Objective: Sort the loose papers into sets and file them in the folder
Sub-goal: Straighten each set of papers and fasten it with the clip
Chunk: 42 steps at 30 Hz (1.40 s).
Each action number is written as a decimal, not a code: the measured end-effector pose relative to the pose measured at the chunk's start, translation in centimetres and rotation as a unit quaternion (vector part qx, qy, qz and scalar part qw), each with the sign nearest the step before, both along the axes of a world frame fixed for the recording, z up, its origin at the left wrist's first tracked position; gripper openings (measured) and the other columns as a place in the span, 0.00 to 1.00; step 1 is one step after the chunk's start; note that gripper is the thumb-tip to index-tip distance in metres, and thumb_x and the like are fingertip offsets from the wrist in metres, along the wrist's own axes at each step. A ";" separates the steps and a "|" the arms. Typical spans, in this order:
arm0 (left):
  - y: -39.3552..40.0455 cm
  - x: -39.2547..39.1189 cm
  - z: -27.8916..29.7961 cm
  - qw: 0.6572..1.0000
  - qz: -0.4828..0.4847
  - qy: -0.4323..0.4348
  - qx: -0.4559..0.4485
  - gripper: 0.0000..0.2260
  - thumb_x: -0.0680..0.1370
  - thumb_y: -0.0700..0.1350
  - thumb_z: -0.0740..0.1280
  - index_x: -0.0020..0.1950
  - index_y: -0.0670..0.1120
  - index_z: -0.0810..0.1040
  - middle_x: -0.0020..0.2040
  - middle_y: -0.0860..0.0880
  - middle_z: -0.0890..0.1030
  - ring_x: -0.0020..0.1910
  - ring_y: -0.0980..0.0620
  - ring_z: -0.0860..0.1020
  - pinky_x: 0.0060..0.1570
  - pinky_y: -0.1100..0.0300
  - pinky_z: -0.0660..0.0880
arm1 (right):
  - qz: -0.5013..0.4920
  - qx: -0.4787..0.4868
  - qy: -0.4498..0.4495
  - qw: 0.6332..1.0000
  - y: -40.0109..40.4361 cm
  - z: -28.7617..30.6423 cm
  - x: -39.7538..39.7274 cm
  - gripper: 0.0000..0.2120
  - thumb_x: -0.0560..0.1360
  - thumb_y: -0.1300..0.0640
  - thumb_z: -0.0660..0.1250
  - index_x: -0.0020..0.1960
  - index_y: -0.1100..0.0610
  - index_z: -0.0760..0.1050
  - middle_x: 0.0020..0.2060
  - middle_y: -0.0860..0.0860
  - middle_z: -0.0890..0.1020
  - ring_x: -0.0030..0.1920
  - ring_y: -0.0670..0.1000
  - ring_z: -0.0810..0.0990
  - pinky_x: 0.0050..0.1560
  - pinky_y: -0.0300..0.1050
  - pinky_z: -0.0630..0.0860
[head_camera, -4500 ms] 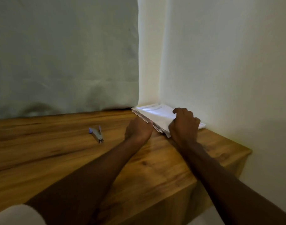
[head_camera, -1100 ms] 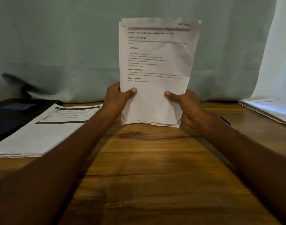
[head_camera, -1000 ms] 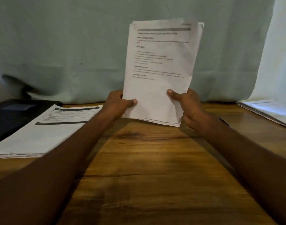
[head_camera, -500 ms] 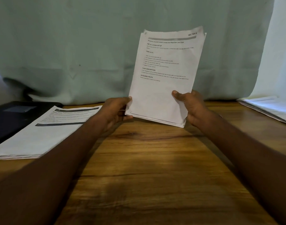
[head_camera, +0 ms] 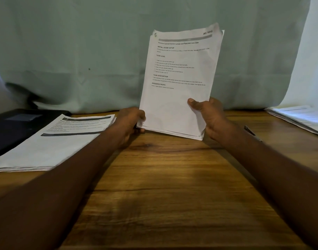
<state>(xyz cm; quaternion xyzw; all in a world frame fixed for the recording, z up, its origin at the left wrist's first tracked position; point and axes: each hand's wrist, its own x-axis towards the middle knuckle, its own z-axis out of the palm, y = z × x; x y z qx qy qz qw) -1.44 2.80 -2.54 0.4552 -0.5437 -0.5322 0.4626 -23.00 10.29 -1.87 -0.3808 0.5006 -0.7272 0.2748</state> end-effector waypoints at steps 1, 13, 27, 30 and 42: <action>0.0 0.0 0.0 1.000 0.003 -0.001 -0.001 0.02 0.76 0.35 0.68 0.47 0.40 0.79 0.48 0.41 0.78 0.40 0.44 0.77 0.47 0.51 0.82 | -0.001 0.000 0.004 1.000 0.1 0.1 0.1 0.19 0.74 0.58 0.77 0.64 0.56 0.80 0.54 0.51 0.86 0.54 0.57 0.85 0.61 0.59 0.80; -0.8 0.0 -0.2 1.000 0.012 -0.013 0.011 0.07 0.75 0.30 0.65 0.50 0.38 0.79 0.54 0.40 0.80 0.45 0.42 0.83 0.50 0.53 0.84 | -0.004 0.004 0.020 1.000 0.6 0.2 0.3 0.20 0.75 0.57 0.76 0.65 0.55 0.79 0.54 0.51 0.86 0.54 0.57 0.84 0.61 0.59 0.80; -1.0 0.9 -0.8 0.994 -0.030 -0.075 -0.076 0.07 0.73 0.32 0.76 0.50 0.37 0.84 0.47 0.39 0.86 0.41 0.43 0.86 0.47 0.53 0.85 | -0.039 -0.008 0.010 0.999 1.0 0.9 -0.8 0.19 0.77 0.60 0.74 0.67 0.56 0.77 0.51 0.48 0.83 0.46 0.47 0.80 0.48 0.43 0.76; -1.1 0.8 -1.0 0.991 -0.023 -0.096 -0.086 0.08 0.73 0.33 0.77 0.51 0.36 0.84 0.46 0.39 0.86 0.43 0.41 0.87 0.48 0.49 0.85 | -0.041 -0.005 0.021 0.999 1.1 0.9 -0.6 0.19 0.77 0.59 0.73 0.67 0.56 0.77 0.51 0.47 0.83 0.45 0.46 0.79 0.42 0.41 0.74; -0.4 0.9 -1.4 0.940 0.025 -0.261 -0.217 0.05 0.73 0.39 0.78 0.42 0.39 0.85 0.41 0.45 0.85 0.42 0.51 0.83 0.43 0.59 0.78 | -0.027 -0.032 0.107 0.993 1.1 1.3 0.0 0.20 0.79 0.58 0.71 0.70 0.57 0.76 0.49 0.43 0.81 0.40 0.36 0.78 0.32 0.22 0.71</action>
